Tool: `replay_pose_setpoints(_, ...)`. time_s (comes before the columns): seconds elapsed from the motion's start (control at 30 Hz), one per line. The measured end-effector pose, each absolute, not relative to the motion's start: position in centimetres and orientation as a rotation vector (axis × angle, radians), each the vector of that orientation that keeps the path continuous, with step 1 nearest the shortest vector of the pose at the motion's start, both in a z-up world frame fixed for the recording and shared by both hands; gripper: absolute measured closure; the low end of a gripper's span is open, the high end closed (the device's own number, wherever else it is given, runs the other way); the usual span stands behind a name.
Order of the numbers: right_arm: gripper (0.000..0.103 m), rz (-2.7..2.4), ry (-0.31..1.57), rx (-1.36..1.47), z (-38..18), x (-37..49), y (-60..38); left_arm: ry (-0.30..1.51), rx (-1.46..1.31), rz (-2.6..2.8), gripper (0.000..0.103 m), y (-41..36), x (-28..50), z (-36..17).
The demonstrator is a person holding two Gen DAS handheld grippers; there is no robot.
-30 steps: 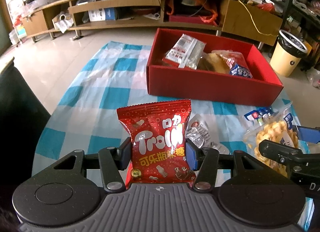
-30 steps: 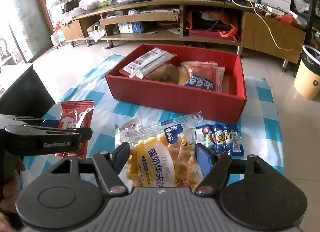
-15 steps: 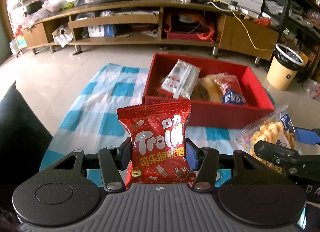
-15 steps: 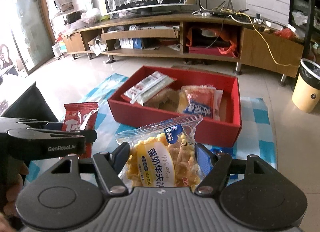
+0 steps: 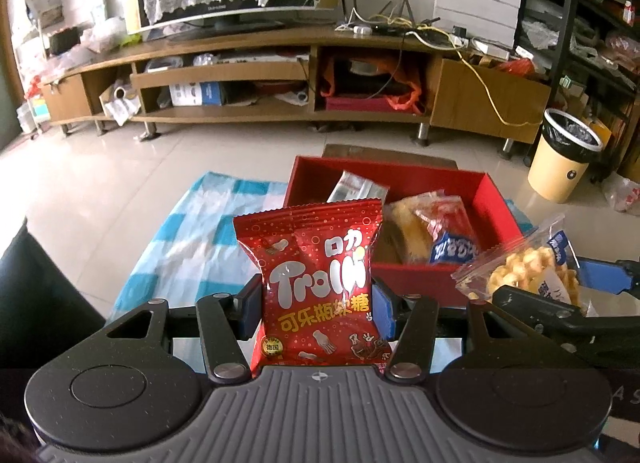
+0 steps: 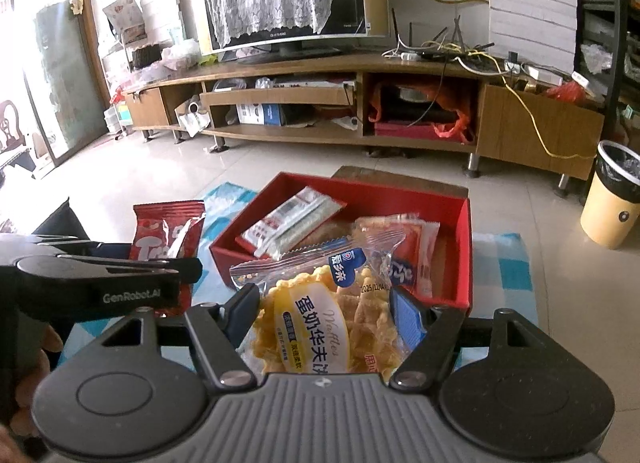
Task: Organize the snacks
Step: 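Carry the Trolli bag and waffle pack up over the red box with both tools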
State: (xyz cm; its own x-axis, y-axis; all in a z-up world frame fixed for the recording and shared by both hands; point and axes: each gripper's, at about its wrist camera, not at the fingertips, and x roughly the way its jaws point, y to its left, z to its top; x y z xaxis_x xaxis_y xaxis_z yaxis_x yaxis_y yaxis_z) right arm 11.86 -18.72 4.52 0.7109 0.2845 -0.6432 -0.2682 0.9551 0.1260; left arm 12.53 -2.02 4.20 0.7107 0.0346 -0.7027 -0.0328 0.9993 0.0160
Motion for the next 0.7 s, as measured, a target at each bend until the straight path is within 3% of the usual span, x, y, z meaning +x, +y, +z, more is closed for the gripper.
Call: replay_pose_setpoints(0.7, 0.036, 0.284, 0.680, 0.056, 5.2, 16.9, -19.9, 0.741, 0.038, 0.023, 0.041, -4.0, 17.7, 5.0)
